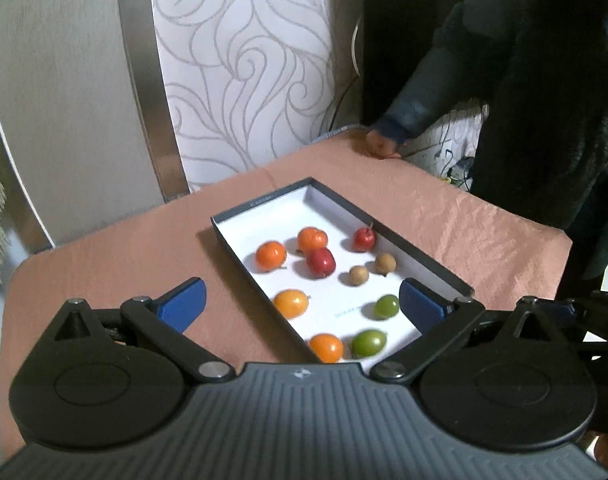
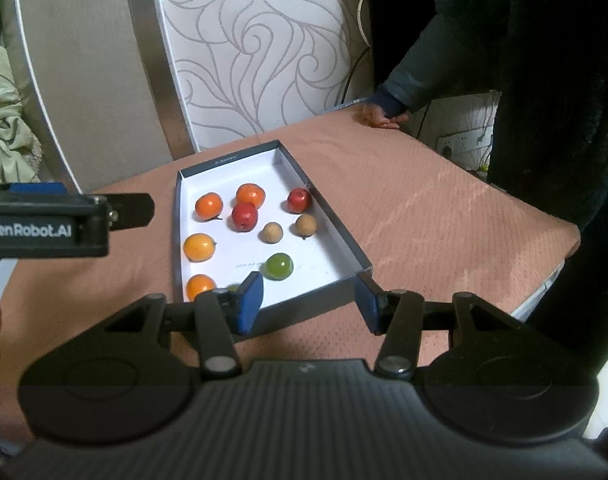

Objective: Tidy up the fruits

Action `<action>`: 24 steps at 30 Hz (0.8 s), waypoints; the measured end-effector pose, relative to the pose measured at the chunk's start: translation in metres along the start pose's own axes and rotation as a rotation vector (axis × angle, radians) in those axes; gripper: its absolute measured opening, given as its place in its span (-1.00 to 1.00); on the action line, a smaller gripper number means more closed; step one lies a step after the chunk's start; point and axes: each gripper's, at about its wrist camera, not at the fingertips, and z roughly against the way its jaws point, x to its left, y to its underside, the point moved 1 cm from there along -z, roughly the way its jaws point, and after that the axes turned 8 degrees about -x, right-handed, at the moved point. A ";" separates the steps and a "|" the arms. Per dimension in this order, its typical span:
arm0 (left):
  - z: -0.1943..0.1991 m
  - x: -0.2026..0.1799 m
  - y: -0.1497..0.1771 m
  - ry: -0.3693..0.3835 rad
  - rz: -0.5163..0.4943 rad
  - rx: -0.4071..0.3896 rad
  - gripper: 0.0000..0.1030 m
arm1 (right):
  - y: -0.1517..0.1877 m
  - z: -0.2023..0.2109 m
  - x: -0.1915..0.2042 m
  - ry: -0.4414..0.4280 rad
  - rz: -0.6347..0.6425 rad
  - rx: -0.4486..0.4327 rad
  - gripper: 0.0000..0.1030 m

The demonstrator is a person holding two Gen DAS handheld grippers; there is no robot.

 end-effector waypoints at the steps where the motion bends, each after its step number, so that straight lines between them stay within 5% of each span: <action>1: 0.000 -0.001 0.002 0.001 0.005 0.007 1.00 | 0.001 0.000 0.000 0.002 0.000 0.001 0.02; 24: -0.021 -0.019 0.024 0.051 0.017 0.149 1.00 | 0.010 -0.005 -0.007 0.007 0.010 0.061 0.03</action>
